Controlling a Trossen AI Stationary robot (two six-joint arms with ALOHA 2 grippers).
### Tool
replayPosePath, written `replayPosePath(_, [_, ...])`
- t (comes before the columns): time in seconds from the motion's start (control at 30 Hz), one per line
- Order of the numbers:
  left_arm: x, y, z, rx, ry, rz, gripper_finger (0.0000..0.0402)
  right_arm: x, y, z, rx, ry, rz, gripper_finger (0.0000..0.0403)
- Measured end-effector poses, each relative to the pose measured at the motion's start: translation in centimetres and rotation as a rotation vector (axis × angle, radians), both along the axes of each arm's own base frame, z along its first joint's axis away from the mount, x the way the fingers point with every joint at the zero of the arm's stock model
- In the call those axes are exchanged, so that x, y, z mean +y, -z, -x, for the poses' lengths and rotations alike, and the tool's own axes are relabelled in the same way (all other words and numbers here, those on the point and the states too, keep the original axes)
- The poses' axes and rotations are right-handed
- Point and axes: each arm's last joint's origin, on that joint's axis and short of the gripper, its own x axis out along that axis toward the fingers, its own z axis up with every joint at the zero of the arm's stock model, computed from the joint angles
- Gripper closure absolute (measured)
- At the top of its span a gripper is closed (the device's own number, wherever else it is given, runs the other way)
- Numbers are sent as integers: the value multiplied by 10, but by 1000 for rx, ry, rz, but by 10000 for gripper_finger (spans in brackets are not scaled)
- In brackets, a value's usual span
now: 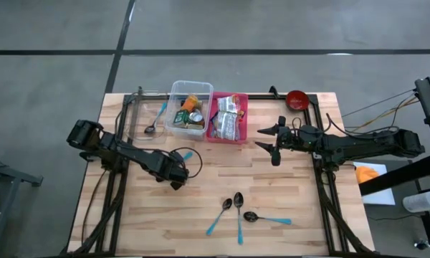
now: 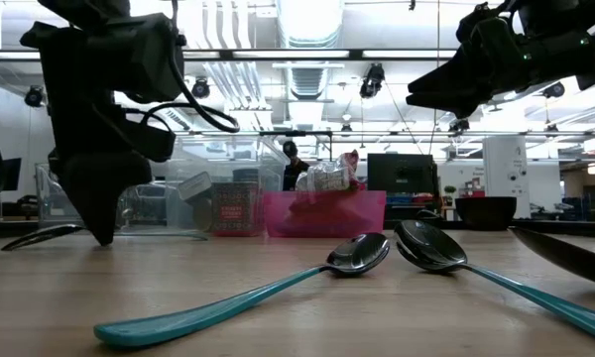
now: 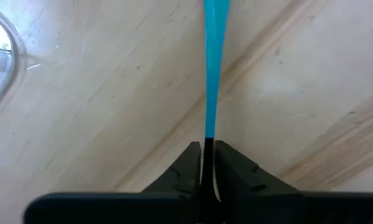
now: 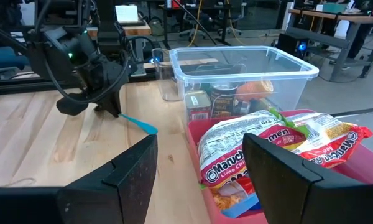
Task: Pick & Place Food Item
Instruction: Put the blue spoon into the left transparent bin
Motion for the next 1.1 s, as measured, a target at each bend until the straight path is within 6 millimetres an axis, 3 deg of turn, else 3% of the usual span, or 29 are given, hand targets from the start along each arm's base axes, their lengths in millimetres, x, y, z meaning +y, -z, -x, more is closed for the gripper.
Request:
replayPosePath(0.2, [0, 0, 0, 0, 0, -9, 393, 0, 0, 0, -1, 0, 0, 168])
replayPosePath(0.67, [-1, -4, -4, -31, 1, -6, 395, 0, 0, 0, 0, 0, -1, 168])
replayPosePath(1.1, [1, -55, -2, -274, 1, -64, 396, 0, 0, 0, 0, 0, 0, 168])
